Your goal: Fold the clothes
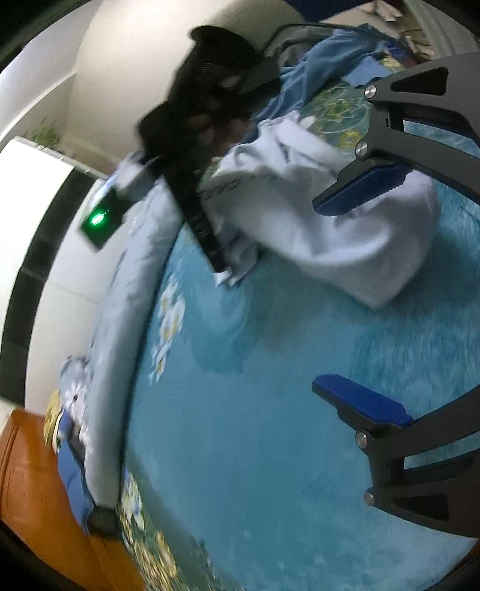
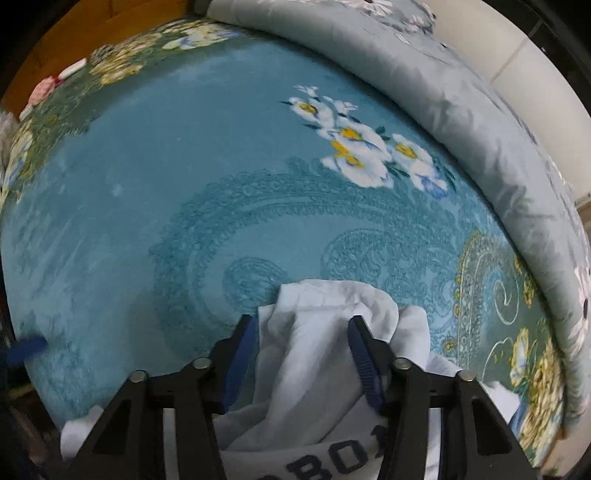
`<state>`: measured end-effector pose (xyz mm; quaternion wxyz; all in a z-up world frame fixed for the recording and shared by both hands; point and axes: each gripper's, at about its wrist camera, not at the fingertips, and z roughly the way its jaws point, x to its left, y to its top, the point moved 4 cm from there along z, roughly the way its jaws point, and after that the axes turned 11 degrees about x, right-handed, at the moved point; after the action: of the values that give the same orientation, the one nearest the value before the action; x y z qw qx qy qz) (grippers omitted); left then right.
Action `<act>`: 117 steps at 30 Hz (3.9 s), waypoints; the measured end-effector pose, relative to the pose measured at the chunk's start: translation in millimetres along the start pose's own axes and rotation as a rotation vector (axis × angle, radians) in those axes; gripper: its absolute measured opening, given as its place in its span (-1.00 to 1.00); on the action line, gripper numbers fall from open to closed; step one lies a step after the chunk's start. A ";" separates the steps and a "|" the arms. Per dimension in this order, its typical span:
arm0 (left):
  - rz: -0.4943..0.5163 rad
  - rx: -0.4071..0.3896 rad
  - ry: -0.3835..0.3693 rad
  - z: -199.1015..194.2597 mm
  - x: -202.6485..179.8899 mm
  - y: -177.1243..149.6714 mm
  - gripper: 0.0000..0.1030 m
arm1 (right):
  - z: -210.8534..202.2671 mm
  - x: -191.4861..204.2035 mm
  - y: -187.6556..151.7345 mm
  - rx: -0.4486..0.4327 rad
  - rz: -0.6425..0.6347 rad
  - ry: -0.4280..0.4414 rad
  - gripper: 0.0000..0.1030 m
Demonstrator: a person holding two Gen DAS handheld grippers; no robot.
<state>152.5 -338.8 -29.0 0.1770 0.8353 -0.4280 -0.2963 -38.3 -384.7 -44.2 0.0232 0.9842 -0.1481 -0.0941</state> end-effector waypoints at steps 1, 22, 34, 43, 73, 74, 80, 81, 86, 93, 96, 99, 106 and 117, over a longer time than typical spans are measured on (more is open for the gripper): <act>0.008 0.012 -0.011 4.2 -3.9 -1.2 0.72 | 0.3 -2.5 -1.1 0.001 0.012 -0.005 -0.46; 0.087 -0.075 0.097 -21.2 -18.7 45.3 -0.82 | -192.6 -119.3 -121.3 -0.512 0.468 -0.044 -0.94; 0.121 -0.470 0.320 -189.6 8.9 146.1 -0.82 | -318.8 -156.6 -229.8 -0.799 0.663 -0.144 -0.94; 0.158 -0.322 0.325 -160.3 39.2 84.6 -0.81 | -296.0 -181.7 -306.7 -0.762 0.788 -0.162 -0.94; 0.240 0.035 0.219 -55.2 46.2 -53.8 -0.09 | -54.0 -199.6 -435.4 -0.281 0.957 -0.076 -0.17; 0.244 0.031 0.209 -59.9 47.4 -56.0 -0.07 | -58.3 -196.9 -435.0 -0.278 0.949 -0.098 -0.15; 0.242 -0.007 0.152 -81.1 57.3 -57.9 0.02 | -96.6 -148.6 -380.1 -0.357 0.734 -0.129 -0.10; 0.224 -0.012 0.136 -80.8 59.6 -56.5 0.02 | -98.9 -136.0 -363.4 -0.377 0.689 -0.107 -0.09; 0.132 0.006 0.055 -69.3 66.8 -60.2 0.02 | -77.6 -47.4 -261.6 -0.382 0.384 0.079 -0.07; 0.123 0.049 0.047 -56.4 70.7 -75.2 0.02 | -31.7 33.1 -185.5 -0.318 0.161 0.089 -0.07; 0.096 0.063 0.036 -51.2 78.6 -76.4 0.02 | -22.1 33.8 -175.7 -0.288 0.159 0.071 -0.07; 0.091 0.069 0.017 -46.0 78.4 -76.1 0.02 | -16.6 29.5 -174.2 -0.270 0.171 0.069 -0.07; 0.130 0.071 -0.006 -41.5 69.5 -75.7 0.02 | -30.1 5.2 -179.0 -0.307 0.260 0.079 -0.93; 0.219 0.047 -0.013 -38.6 50.3 -61.3 0.02 | -55.2 -74.6 -235.0 -0.382 0.507 0.049 -0.99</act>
<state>237.8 -343.5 -50.5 0.1857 0.7855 -0.5247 -0.2705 -30.3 -137.2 6.0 0.2337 0.8958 -0.3679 -0.0875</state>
